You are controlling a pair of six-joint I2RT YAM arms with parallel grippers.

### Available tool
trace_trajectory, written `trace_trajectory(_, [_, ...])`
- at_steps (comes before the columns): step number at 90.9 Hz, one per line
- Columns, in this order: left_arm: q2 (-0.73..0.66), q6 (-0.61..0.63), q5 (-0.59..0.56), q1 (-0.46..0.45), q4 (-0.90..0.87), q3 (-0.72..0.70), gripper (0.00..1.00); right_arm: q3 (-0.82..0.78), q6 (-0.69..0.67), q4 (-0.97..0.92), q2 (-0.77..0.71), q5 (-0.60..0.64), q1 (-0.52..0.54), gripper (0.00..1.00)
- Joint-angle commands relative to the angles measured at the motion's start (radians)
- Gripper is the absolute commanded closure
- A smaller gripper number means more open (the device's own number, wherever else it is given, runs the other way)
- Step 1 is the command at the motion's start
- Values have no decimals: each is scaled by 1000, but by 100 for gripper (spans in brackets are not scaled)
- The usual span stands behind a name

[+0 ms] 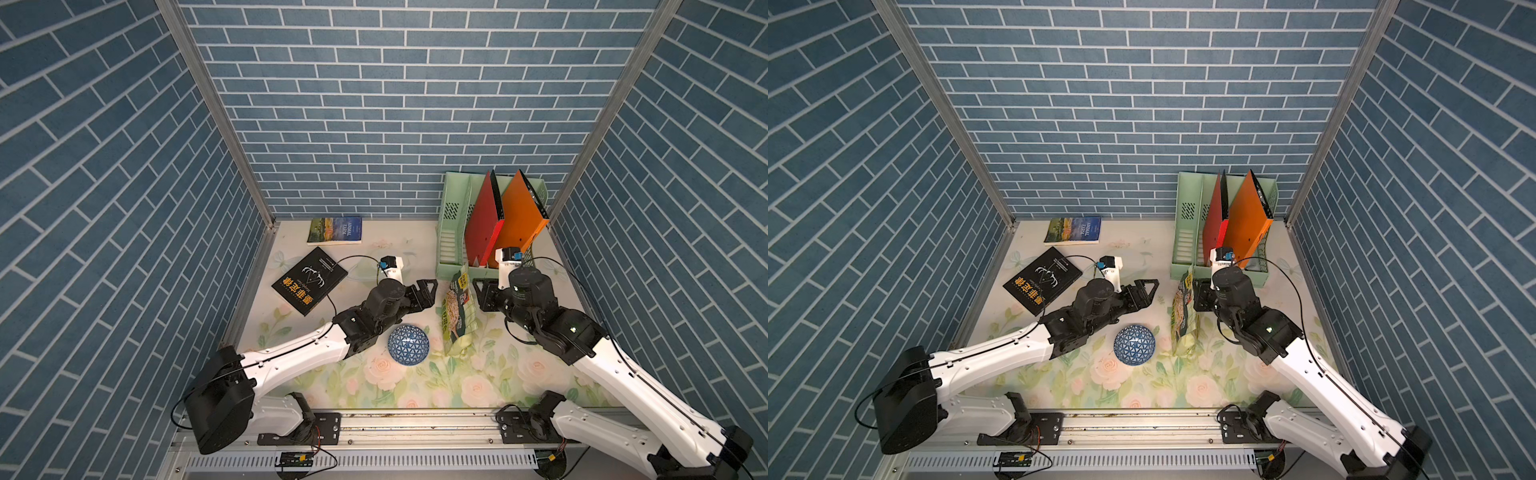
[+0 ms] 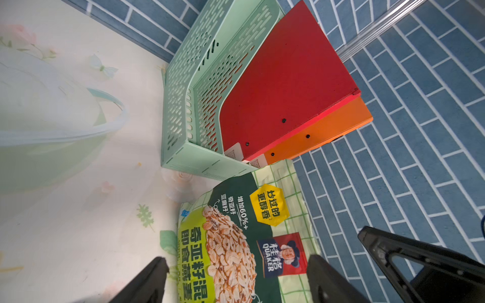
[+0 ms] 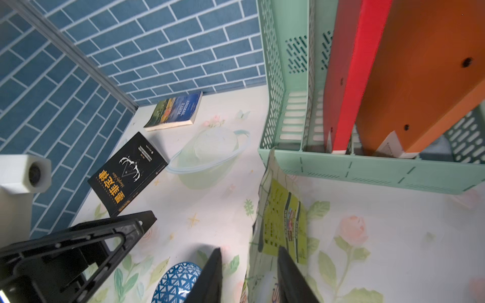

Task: Pour the oats into the breakfast bowl
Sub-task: Move the oats bag to the center of the board, then open the oats bag at the center of the board.

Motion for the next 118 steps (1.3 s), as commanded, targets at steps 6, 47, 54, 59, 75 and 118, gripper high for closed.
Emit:
trace_trajectory(6, [61,53,119,-10,71,68,20,-84,26,20,-111,58,-108,64])
trace_trajectory(47, [223,91,161,-90,3,256,51,-312,66,306,-162,-547,-361,63])
trace_trajectory(54, [245,90,150,-90,-29,278,60,-319,67,308,-160,-551,-361,63])
trace_trajectory(59, [260,90,141,-93,-54,294,63,-323,67,312,-160,-557,-361,63])
trace_trajectory(75, [302,89,129,-94,-112,336,68,-329,62,310,-173,-532,-361,63])
trace_trajectory(118, [317,82,142,-94,-90,343,73,-337,45,312,-191,-525,-361,63])
